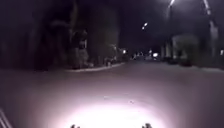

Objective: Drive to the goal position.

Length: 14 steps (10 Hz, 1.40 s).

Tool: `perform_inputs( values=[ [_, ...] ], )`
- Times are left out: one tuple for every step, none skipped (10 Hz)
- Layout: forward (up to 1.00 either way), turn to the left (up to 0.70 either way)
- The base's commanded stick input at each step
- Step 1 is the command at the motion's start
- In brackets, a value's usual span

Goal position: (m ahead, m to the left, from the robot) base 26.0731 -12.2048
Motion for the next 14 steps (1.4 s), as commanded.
perform_inputs(
  values=[
    [0.85,0.00],
    [0.85,0.00],
    [0.85,0.00],
    [0.85,0.00],
    [0.85,-0.30],
    [0.85,-0.34],
    [0.85,-0.34],
    [0.85,-0.34],
    [0.85,-0.34],
    [0.85,0.00],
    [0.85,0.00],
    [0.85,0.00],
    [0.85,0.00],
    [0.85,0.00]
  ],
)
